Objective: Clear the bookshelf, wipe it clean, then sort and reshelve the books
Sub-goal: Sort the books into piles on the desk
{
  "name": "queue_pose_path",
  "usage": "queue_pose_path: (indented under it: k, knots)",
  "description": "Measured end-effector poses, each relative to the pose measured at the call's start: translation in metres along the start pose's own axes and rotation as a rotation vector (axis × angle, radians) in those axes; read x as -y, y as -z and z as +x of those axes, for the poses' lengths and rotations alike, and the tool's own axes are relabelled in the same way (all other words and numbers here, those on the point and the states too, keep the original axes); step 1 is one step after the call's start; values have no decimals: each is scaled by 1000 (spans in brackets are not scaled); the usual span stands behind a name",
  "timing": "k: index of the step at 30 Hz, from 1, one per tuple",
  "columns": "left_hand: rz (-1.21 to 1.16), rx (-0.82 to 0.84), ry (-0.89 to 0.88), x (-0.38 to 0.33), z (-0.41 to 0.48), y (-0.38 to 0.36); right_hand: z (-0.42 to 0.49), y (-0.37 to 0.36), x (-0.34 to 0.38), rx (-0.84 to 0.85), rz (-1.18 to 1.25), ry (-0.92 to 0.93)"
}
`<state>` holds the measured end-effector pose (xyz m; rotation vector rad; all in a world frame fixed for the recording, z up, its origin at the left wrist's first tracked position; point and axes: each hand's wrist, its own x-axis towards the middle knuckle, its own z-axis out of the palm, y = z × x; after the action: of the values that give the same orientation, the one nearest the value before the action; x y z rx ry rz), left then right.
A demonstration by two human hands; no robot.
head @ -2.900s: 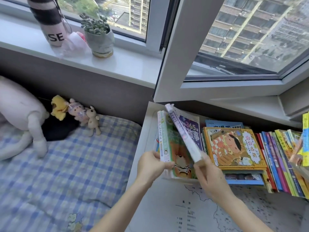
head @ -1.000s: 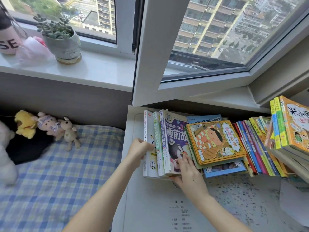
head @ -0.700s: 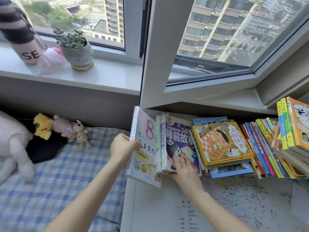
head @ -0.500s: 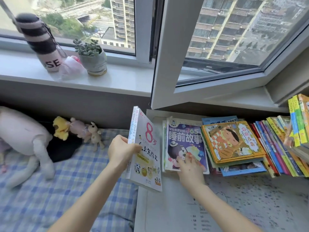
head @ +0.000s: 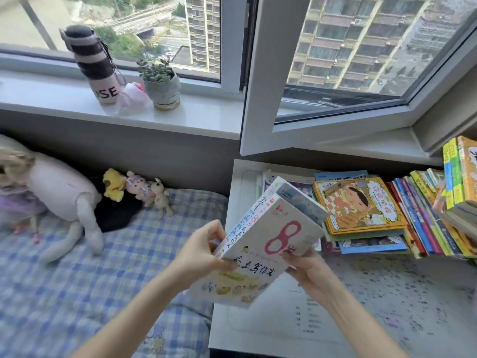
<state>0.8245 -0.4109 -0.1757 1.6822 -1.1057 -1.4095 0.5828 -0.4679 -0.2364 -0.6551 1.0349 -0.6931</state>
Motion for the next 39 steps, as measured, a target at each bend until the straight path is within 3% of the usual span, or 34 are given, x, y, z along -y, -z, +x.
queue_pose_path:
  k: [9, 12, 15, 20, 23, 25, 28, 32, 36, 39]
  knots:
    - [103, -32, -144, 8, 5, -71, -66, 58, 19, -158, -271, 296]
    - [167, -38, -195, 20, 5, -89, -80, 74, 16, -198, -338, 312]
    - [63, 15, -174, 28, 8, -108, -80, 88, 8, -173, -452, 308]
    - [-45, 82, -104, 32, 8, -117, -73, 94, -10, -95, -673, 163]
    - [124, 221, -89, 37, 22, -105, -64, 94, -12, -150, -645, 184]
    - [291, 140, -46, 45, 50, -95, -59, 94, -9, -207, -570, 182]
    - [226, -112, 215, 46, 97, -87, -61, 98, -5, -255, -500, 179]
    - [96, -183, 376, 32, 149, -111, -66, 117, 1, -314, -462, 167]
    - [211, -250, 439, 32, 173, -134, -67, 126, 1, -369, -454, 141]
    - [131, -239, 435, 43, 181, -149, -66, 126, 0, -378, -457, 147]
